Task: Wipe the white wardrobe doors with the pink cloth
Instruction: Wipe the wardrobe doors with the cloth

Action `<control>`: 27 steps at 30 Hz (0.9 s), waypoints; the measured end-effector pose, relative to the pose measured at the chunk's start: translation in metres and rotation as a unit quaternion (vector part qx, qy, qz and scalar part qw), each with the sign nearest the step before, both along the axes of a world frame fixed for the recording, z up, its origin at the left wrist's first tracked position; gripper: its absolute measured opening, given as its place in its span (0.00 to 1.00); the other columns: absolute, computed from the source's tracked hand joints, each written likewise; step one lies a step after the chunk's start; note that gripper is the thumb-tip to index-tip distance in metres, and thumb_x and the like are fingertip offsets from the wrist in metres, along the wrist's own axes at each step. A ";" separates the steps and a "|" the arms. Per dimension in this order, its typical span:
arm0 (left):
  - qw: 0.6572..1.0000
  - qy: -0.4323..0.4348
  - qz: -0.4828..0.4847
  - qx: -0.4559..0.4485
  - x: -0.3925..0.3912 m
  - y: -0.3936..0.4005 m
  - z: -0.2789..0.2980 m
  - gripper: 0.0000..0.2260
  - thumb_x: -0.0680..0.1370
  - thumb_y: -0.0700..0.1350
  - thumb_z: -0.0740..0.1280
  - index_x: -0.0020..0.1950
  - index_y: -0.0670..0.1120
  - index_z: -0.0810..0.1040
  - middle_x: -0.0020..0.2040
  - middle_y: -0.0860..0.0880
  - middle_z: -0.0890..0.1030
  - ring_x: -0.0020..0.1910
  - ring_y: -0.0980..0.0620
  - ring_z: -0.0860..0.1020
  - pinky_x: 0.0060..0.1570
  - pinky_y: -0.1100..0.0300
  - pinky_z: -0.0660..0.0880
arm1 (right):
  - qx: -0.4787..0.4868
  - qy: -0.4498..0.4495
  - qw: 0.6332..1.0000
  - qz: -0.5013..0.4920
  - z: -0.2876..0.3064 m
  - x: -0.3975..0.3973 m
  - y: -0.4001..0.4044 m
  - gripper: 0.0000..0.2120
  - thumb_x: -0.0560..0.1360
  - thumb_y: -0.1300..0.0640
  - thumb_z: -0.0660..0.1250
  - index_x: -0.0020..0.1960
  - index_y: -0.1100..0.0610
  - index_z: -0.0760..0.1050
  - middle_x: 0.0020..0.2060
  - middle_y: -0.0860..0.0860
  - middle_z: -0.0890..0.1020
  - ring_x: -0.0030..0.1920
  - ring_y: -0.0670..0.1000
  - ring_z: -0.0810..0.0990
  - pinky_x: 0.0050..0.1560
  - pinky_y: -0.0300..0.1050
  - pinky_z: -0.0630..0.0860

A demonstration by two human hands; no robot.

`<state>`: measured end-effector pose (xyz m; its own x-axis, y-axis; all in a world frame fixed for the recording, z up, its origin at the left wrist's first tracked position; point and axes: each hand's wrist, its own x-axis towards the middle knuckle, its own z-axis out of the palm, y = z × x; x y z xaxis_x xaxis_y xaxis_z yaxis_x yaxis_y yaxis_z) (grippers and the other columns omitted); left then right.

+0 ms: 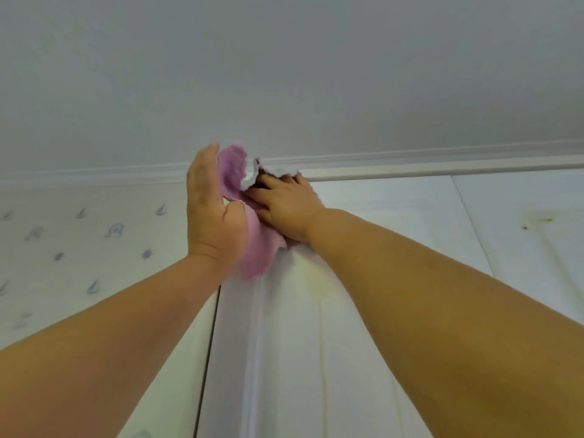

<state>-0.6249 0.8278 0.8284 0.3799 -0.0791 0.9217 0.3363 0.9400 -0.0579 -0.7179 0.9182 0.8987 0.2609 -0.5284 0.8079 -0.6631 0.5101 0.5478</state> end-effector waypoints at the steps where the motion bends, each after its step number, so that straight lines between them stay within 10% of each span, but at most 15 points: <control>1: 0.998 -0.018 0.039 -0.042 0.003 0.002 0.002 0.30 0.66 0.39 0.55 0.69 0.42 0.73 0.71 0.38 0.71 0.72 0.43 0.66 0.74 0.49 0.62 | -0.001 0.005 1.000 -0.005 0.003 -0.005 0.007 0.21 0.84 0.41 0.54 0.75 0.42 0.68 0.76 0.46 0.65 0.72 0.58 0.64 0.73 0.52 0.53; 6: 0.962 -0.158 0.211 -0.069 0.002 0.017 0.004 0.21 0.74 0.52 0.54 0.47 0.43 0.83 0.51 0.45 0.83 0.54 0.44 0.78 0.56 0.51 0.73 | -0.019 0.000 1.000 0.011 0.011 -0.033 0.042 0.16 0.80 0.48 0.63 0.67 0.48 0.78 0.69 0.49 0.72 0.71 0.59 0.65 0.67 0.47 0.58; 12: 0.942 -0.219 0.252 0.026 -0.010 0.020 -0.001 0.27 0.79 0.52 0.65 0.75 0.43 0.64 0.76 0.44 0.65 0.76 0.45 0.61 0.73 0.51 0.60 | -0.029 -0.045 0.998 0.029 0.004 -0.077 0.125 0.17 0.77 0.51 0.68 0.65 0.50 0.80 0.69 0.51 0.75 0.70 0.59 0.70 0.69 0.57 0.66; 16: 0.935 -0.253 0.245 0.041 -0.014 0.022 0.000 0.28 0.81 0.52 0.61 0.77 0.41 0.61 0.77 0.42 0.64 0.76 0.43 0.60 0.73 0.50 0.57 | -0.064 -0.094 0.993 0.018 -0.004 -0.102 0.191 0.10 0.79 0.56 0.68 0.56 0.59 0.83 0.70 0.55 0.74 0.72 0.58 0.69 0.70 0.53 0.65; 21: 0.929 -0.279 0.241 0.029 -0.030 0.017 -0.004 0.23 0.76 0.58 0.50 0.59 0.40 0.68 0.59 0.43 0.71 0.63 0.38 0.69 0.63 0.44 0.66 | -0.110 -0.148 0.983 0.008 -0.016 -0.127 0.213 0.25 0.81 0.62 0.60 0.77 0.52 0.66 0.81 0.52 0.55 0.80 0.51 0.53 0.79 0.53 0.56; 27: 0.932 -0.277 0.234 0.001 -0.038 0.000 -0.012 0.27 0.84 0.51 0.53 0.80 0.40 0.55 0.82 0.44 0.51 0.81 0.48 0.47 0.77 0.52 0.44 | -0.203 -0.192 0.960 0.030 -0.041 -0.107 0.183 0.23 0.81 0.53 0.52 0.75 0.53 0.67 0.77 0.51 0.66 0.73 0.61 0.67 0.73 0.59 0.63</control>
<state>-0.6632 0.8275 0.8166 -0.1609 -0.0258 0.9866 -0.1323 0.9912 0.0043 -0.8246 1.1016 0.8577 -0.0772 -0.1437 0.9866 -0.8109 0.5848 0.0217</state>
